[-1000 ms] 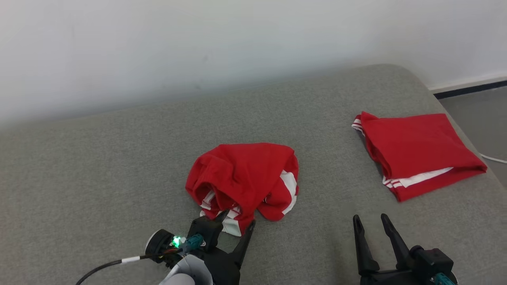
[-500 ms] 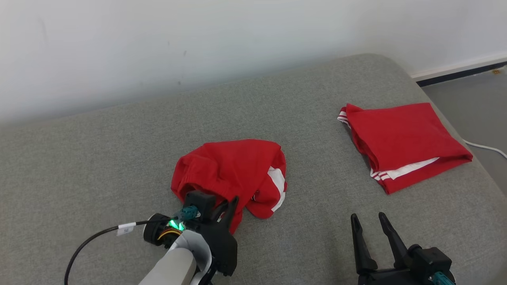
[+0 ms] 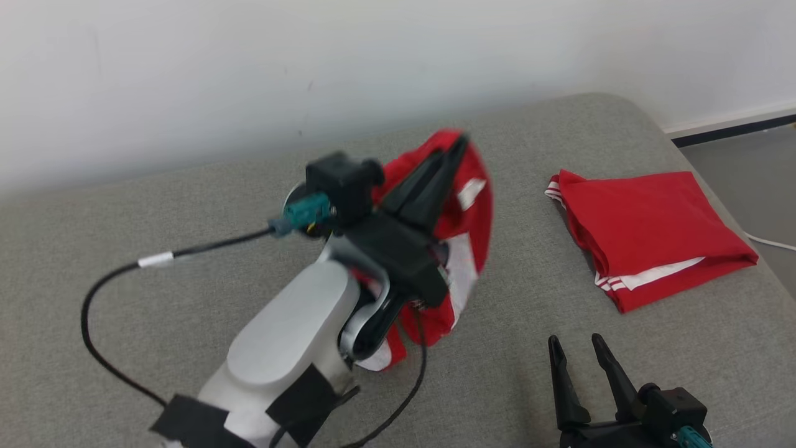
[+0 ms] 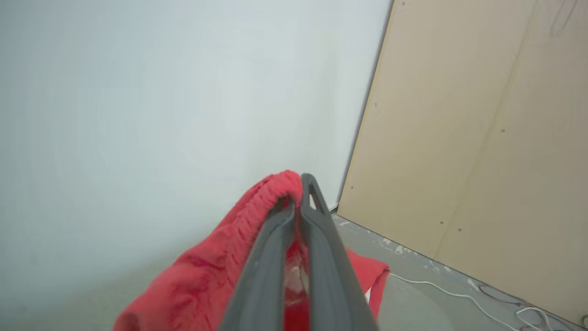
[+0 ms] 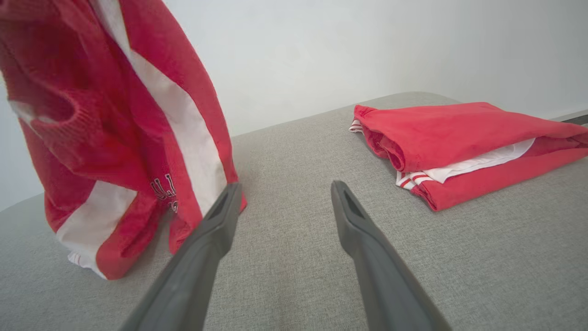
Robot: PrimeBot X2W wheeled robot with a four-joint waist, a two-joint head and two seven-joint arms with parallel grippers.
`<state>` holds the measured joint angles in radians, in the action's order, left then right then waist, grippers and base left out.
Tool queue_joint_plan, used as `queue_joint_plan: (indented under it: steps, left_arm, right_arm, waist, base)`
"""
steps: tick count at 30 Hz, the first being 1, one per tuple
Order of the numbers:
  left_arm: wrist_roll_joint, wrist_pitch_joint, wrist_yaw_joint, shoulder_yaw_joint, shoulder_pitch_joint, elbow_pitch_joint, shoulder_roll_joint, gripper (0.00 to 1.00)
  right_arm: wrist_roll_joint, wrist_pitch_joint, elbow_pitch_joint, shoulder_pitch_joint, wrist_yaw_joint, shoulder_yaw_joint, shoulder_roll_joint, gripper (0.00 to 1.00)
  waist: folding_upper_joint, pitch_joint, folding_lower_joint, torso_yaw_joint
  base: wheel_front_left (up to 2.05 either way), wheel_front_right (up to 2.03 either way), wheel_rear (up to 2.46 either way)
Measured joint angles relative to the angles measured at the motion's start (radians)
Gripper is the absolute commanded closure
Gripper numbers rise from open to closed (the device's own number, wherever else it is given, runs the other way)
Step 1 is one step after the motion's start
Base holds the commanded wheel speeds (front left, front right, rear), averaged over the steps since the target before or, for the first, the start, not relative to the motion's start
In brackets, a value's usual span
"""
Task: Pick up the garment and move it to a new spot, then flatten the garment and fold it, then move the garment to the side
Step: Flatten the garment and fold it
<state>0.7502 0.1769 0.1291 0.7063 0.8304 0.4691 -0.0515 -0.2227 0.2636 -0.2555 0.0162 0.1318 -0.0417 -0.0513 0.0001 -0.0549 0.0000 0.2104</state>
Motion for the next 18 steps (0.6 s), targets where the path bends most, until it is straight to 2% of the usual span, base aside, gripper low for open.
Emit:
queue_joint_plan:
  steps: [3,7,9,13,18]
  left_arm:
    - [0.071,0.031,-0.025,0.019,0.057,-0.096,0.000,1.00]
    - [0.208,0.070,-0.109,0.006,0.090,-0.248,0.001,1.00]
    - [0.240,0.074,-0.163,0.012,0.090,-0.282,0.001,1.00]
    - [0.246,0.047,-0.266,0.021,0.042,-0.256,-0.010,1.00]
    - [0.291,0.008,-0.341,0.004,-0.121,-0.200,-0.093,1.00]
  right_arm:
    - [-0.005,0.000,-0.003,0.000,0.000,-0.003,0.000,0.00]
    - [-0.006,0.000,-0.005,-0.001,0.000,-0.002,0.000,0.00]
    - [-0.008,0.000,-0.004,-0.001,0.000,-0.002,0.000,0.00]
    - [-0.010,0.000,0.001,-0.006,0.000,0.005,0.000,0.00]
    - [-0.010,0.000,0.005,-0.008,0.000,0.002,0.000,0.00]
  waist:
    - [0.0000,0.007,0.0000,-0.001]
    - [0.0000,0.014,0.0000,-0.006]
    - [0.0000,0.015,0.0000,-0.012]
    - [0.0000,0.014,0.0000,-0.030]
    - [0.0000,0.010,0.0000,-0.057]
  base:
    - [0.00,0.00,0.00]
    - [0.00,0.00,0.00]
    - [0.00,0.00,0.00]
    - [0.00,0.00,0.00]
    - [0.00,0.00,0.00]
